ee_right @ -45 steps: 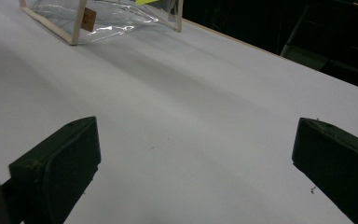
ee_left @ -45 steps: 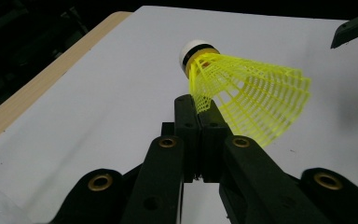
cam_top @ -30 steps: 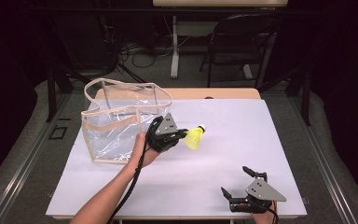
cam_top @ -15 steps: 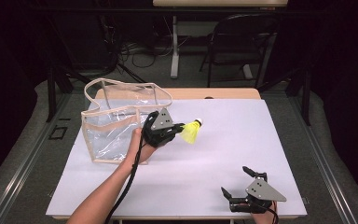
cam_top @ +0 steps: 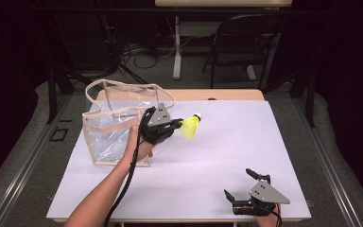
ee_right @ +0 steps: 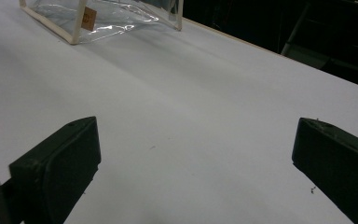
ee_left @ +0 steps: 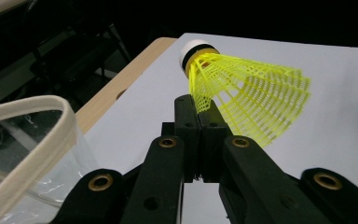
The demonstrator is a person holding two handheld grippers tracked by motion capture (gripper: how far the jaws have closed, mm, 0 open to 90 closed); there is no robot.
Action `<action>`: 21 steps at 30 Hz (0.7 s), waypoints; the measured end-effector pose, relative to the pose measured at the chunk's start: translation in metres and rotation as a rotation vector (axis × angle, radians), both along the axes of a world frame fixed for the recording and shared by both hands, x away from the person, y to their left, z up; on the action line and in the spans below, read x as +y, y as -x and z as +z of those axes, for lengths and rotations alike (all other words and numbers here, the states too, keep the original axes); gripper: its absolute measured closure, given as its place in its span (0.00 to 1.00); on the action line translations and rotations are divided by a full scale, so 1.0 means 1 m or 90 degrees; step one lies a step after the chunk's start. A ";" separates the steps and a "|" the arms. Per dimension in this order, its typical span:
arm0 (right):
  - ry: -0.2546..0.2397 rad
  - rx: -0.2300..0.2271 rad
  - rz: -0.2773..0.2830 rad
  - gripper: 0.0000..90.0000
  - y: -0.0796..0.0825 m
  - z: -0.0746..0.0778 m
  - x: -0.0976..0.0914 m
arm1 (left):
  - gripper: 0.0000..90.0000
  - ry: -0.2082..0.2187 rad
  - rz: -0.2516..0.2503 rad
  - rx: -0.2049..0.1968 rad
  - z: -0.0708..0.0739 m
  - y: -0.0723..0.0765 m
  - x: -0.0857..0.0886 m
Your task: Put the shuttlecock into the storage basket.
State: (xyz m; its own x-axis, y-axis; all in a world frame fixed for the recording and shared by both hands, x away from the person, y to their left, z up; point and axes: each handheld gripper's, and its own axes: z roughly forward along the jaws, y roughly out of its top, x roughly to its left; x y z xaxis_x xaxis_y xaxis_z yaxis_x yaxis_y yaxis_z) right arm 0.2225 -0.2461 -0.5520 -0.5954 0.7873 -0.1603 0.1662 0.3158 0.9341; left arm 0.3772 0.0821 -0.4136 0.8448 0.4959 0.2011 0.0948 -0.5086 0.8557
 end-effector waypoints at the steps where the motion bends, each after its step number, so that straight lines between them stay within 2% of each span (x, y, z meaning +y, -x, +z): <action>1: 0.000 0.000 -0.001 0.01 0.000 0.000 0.000 | 0.99 0.000 0.000 0.000 0.000 0.000 0.000; 21: 0.002 -0.001 -0.002 0.01 0.000 0.000 0.000 | 0.99 0.016 0.025 -0.016 0.014 -0.004 0.015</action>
State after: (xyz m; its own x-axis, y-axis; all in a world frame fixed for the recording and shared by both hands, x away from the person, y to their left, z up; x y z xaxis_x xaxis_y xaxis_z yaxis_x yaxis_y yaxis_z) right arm 0.2221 -0.2465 -0.5516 -0.5928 0.7885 -0.1637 0.1653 0.3180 0.9336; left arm 0.3807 0.0971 -0.3999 0.8189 0.5342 0.2097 0.0923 -0.4833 0.8706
